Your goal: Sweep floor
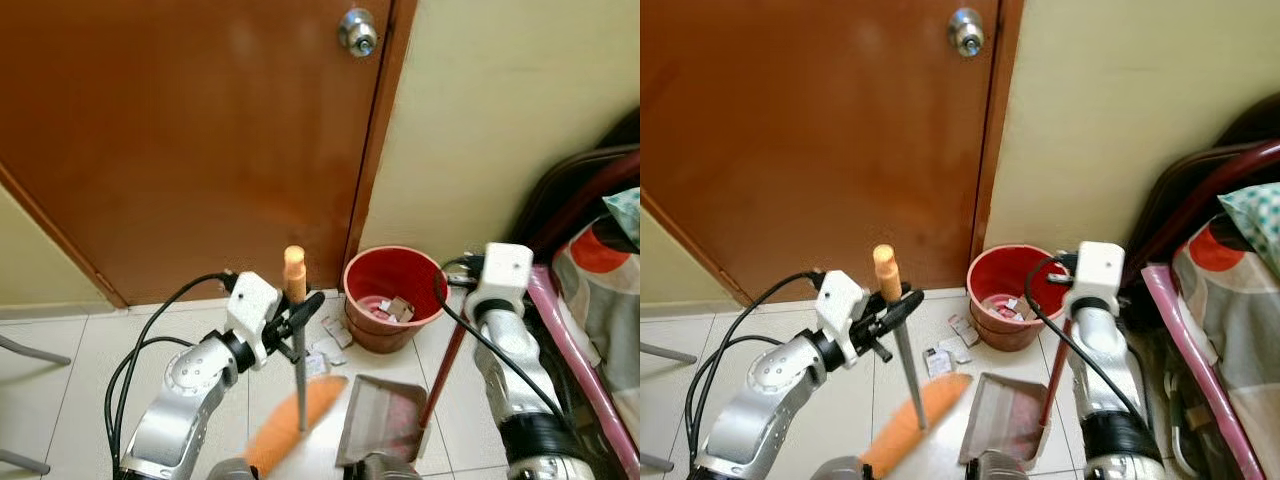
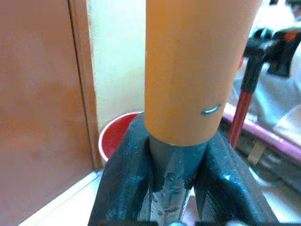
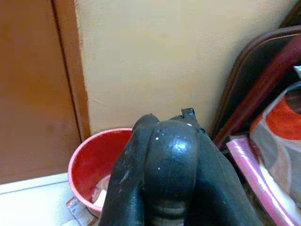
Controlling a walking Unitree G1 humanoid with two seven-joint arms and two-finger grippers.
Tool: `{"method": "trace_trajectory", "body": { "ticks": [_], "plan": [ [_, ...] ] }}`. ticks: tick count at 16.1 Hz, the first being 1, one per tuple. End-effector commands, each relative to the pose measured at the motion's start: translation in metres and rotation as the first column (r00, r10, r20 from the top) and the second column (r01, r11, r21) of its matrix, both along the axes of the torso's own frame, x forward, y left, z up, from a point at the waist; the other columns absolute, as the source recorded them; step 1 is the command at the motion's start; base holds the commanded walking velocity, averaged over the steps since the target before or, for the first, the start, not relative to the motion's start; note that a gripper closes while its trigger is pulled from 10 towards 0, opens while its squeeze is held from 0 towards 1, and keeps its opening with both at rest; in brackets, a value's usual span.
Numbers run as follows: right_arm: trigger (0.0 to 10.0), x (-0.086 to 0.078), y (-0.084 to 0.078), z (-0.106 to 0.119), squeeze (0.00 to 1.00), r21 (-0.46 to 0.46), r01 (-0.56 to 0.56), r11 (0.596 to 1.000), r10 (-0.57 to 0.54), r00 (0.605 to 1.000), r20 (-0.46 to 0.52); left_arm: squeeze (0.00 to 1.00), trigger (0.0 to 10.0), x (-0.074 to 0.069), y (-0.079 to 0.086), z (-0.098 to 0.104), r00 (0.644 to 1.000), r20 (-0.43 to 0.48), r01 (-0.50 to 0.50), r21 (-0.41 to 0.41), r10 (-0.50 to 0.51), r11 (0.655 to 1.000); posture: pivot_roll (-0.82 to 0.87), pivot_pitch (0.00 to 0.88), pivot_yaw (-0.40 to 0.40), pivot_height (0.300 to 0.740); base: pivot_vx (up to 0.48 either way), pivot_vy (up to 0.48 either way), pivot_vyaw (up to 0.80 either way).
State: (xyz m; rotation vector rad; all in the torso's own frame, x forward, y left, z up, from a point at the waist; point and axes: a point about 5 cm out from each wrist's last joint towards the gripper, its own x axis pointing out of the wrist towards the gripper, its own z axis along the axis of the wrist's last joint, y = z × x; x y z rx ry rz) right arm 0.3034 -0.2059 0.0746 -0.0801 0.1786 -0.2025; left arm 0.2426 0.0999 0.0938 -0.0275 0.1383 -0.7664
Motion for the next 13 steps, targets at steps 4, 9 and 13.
{"method": "trace_trajectory", "body": {
  "ticks": [4, 9, 13],
  "plan": [
    [10.0, 0.013, 0.026, -0.003, 0.0, 0.02, -0.093, 0.995, 0.094, 0.995, -0.043, 0.0, 10.0, 0.015, -0.001, 0.023, 0.984, -0.083, -0.174, -0.3, 0.156, 0.938, 0.03, 0.114, -0.046, 0.74, 0.0, 0.0, 0.0],
    [10.0, 0.011, 0.038, -0.006, 0.0, 0.044, -0.134, 0.99, 0.136, 0.99, -0.048, 0.0, 10.0, 0.034, 0.027, 0.033, 0.933, -0.053, -0.351, -0.347, 0.356, 0.87, 0.03, 0.114, -0.046, 0.74, 0.0, 0.0, 0.0],
    [10.0, 0.012, 0.036, -0.008, 0.0, 0.052, -0.134, 0.99, 0.137, 0.989, -0.055, 0.0, 10.0, 0.044, 0.051, 0.047, 0.882, -0.045, -0.448, -0.388, 0.469, 0.806, 0.03, 0.106, -0.051, 0.74, 0.0, 0.0, 0.0]
  ]
}}
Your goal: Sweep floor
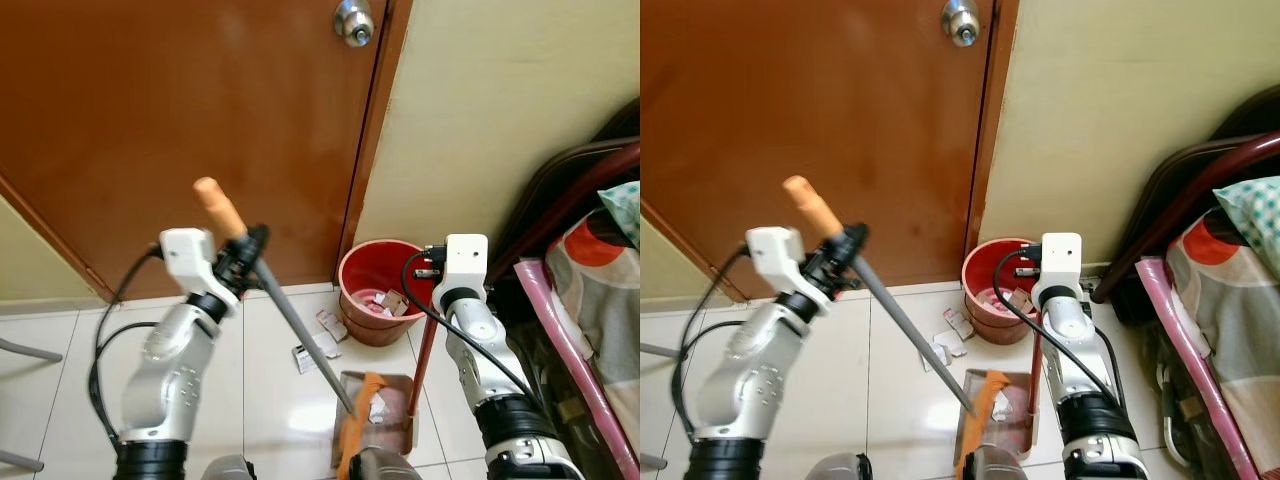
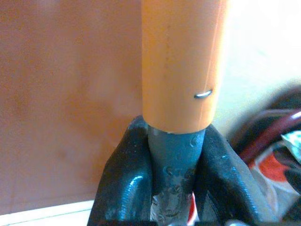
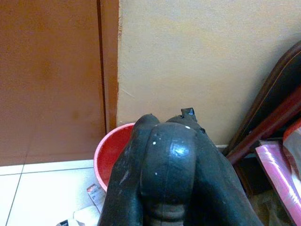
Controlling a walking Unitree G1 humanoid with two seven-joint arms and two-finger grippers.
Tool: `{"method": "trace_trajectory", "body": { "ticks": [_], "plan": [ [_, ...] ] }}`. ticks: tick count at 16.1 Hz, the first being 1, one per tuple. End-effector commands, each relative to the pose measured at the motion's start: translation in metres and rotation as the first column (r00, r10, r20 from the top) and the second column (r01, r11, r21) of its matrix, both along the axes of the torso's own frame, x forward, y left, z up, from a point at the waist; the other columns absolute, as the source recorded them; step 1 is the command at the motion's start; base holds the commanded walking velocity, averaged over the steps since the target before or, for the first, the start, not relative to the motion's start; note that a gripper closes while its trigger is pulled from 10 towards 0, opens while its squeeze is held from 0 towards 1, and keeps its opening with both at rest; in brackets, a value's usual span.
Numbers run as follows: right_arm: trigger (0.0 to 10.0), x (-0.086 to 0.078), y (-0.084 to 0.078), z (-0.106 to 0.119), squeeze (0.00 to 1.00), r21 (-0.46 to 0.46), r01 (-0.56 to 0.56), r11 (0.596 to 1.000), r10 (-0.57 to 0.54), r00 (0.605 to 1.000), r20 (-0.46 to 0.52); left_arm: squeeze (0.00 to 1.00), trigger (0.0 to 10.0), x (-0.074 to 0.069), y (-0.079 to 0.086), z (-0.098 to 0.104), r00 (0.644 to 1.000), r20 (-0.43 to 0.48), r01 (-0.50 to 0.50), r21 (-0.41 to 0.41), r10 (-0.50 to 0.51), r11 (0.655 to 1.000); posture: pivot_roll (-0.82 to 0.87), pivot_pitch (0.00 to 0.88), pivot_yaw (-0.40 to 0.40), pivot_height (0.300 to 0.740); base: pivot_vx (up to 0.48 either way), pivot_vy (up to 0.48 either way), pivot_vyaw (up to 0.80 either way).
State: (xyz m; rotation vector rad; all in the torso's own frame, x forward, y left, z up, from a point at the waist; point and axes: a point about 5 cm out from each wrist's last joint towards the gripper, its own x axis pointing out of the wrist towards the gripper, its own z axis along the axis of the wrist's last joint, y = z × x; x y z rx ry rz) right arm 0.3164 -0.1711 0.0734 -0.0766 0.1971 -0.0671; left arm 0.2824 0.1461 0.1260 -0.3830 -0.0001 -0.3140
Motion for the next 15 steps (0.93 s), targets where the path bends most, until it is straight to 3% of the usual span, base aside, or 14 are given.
{"method": "trace_trajectory", "body": {
  "ticks": [1, 6, 10, 11, 12, 15],
  "plan": [
    [10.0, -0.001, 0.001, -0.008, 0.0, 0.027, -0.008, 1.0, 0.009, 0.999, -0.046, 0.0, 10.0, 0.012, 0.018, 0.028, 0.991, 0.09, -0.096, -0.065, 0.102, 0.993, 0.03, 0.106, -0.051, 0.74, 0.0, 0.0, 0.0],
    [10.0, -0.001, 0.003, -0.012, 0.0, 0.025, -0.024, 0.999, 0.026, 0.998, -0.065, 0.0, 10.0, 0.025, 0.035, 0.056, 0.965, 0.161, -0.192, -0.105, 0.208, 0.976, 0.04, 0.091, -0.052, 0.74, 0.0, 0.0, 0.0],
    [10.0, -0.002, 0.0, -0.009, 0.0, 0.041, -0.024, 0.999, 0.026, 0.999, -0.041, 0.0, 10.0, 0.024, 0.055, 0.064, 0.946, 0.226, -0.247, 0.038, 0.232, 0.968, 0.04, 0.086, -0.053, 0.74, 0.0, 0.0, 0.0],
    [10.0, -0.002, 0.0, -0.008, 0.0, 0.045, -0.028, 0.999, 0.029, 0.999, -0.034, 0.0, 10.0, 0.023, 0.058, 0.064, 0.944, 0.228, -0.256, 0.053, 0.238, 0.965, 0.04, 0.082, -0.052, 0.74, 0.0, 0.0, 0.0],
    [10.0, -0.007, -0.003, -0.005, 0.0, 0.069, -0.036, 0.997, 0.035, 0.999, 0.008, 0.0, 10.0, 0.014, 0.07, 0.053, 0.944, 0.212, -0.282, 0.13, 0.251, 0.95, 0.04, 0.079, -0.047, 0.74, 0.0, 0.0, 0.0],
    [10.0, -0.014, -0.005, 0.002, 0.0, 0.116, -0.051, 0.992, 0.041, 0.995, 0.086, 0.0, 10.0, 0.001, 0.073, 0.024, 0.96, 0.136, -0.273, 0.238, 0.246, 0.932, 0.04, 0.078, -0.038, 0.74, 0.0, 0.0, 0.0]
  ]
}}
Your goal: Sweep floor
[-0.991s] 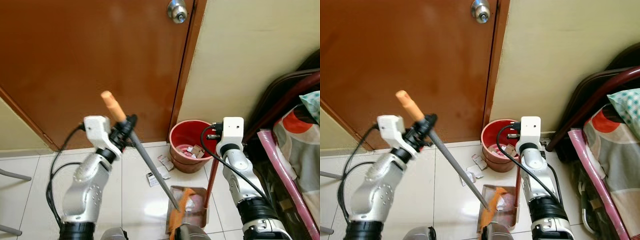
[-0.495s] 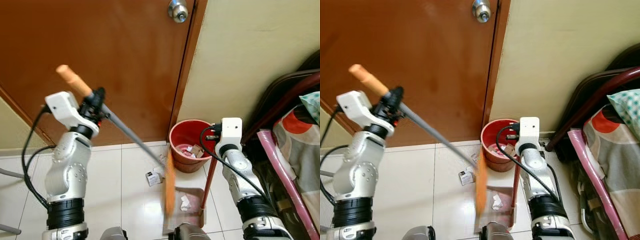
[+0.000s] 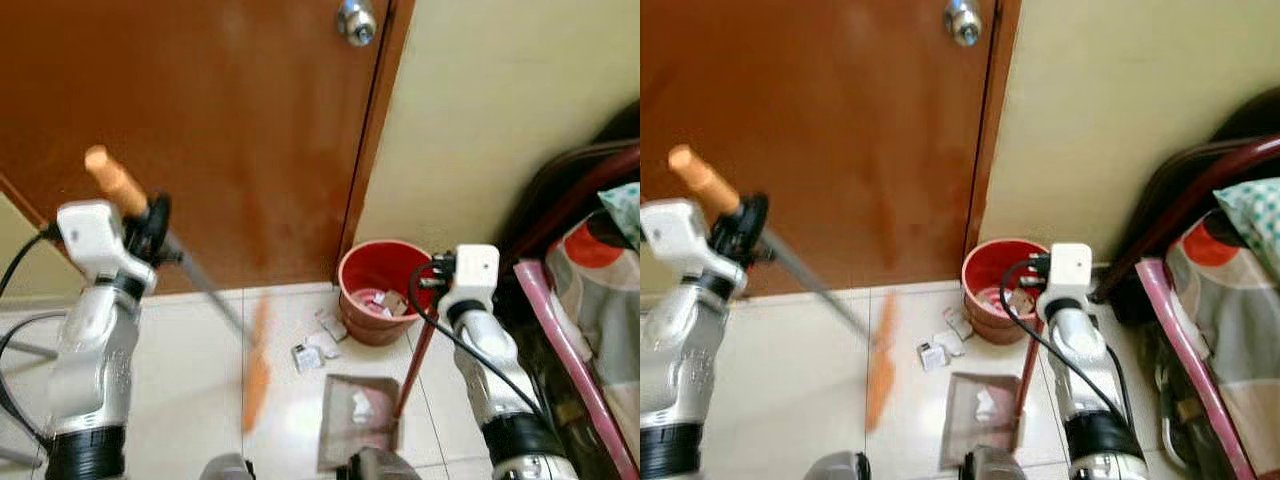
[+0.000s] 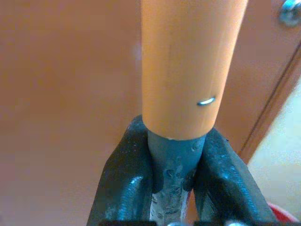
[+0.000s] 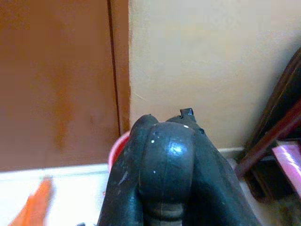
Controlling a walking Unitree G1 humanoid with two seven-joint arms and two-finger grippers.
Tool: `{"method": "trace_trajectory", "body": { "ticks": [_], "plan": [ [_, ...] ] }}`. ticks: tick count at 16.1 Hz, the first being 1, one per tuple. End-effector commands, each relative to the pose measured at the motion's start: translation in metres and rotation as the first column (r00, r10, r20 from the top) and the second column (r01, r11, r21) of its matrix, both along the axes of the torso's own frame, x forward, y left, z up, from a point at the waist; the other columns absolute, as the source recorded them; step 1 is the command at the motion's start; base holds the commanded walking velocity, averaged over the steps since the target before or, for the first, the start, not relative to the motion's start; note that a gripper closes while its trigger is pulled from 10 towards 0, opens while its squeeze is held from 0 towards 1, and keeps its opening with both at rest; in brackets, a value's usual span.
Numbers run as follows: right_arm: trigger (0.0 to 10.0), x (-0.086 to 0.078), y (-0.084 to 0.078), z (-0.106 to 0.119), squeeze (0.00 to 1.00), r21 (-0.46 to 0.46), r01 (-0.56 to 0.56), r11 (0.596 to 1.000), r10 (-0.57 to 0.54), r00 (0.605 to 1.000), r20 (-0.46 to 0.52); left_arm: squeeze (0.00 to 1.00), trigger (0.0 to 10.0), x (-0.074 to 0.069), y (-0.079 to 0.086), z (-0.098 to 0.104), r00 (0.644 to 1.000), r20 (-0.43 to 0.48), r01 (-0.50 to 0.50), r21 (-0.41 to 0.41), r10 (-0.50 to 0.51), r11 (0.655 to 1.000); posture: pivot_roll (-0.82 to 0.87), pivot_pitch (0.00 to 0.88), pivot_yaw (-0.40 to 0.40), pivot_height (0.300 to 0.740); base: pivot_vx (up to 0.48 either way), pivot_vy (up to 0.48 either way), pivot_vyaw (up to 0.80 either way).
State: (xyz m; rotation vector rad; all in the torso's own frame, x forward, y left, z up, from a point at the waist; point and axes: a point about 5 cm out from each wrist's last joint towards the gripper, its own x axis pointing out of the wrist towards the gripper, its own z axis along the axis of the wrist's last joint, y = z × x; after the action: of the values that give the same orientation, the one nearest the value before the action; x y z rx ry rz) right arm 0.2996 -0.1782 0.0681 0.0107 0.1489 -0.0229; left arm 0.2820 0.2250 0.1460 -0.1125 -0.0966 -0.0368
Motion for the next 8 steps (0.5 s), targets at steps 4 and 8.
{"method": "trace_trajectory", "body": {
  "ticks": [4, 8],
  "plan": [
    [10.0, -0.003, 0.0, 0.012, 0.0, 0.041, 0.008, 0.999, -0.011, 0.997, 0.081, 0.0, 10.0, -0.003, -0.021, -0.017, 0.997, -0.036, 0.068, 0.003, -0.067, 0.998, 0.03, 0.074, -0.035, 0.74, 0.0, -0.279, 0.0],
    [10.0, -0.008, -0.002, 0.009, 0.0, 0.085, 0.03, 0.996, -0.036, 0.997, 0.067, 0.0, 10.0, -0.008, -0.028, -0.031, 0.992, -0.087, 0.096, 0.023, -0.094, 0.995, 0.03, 0.078, -0.027, 0.74, 0.0, -0.361, -0.27]
  ]
}}
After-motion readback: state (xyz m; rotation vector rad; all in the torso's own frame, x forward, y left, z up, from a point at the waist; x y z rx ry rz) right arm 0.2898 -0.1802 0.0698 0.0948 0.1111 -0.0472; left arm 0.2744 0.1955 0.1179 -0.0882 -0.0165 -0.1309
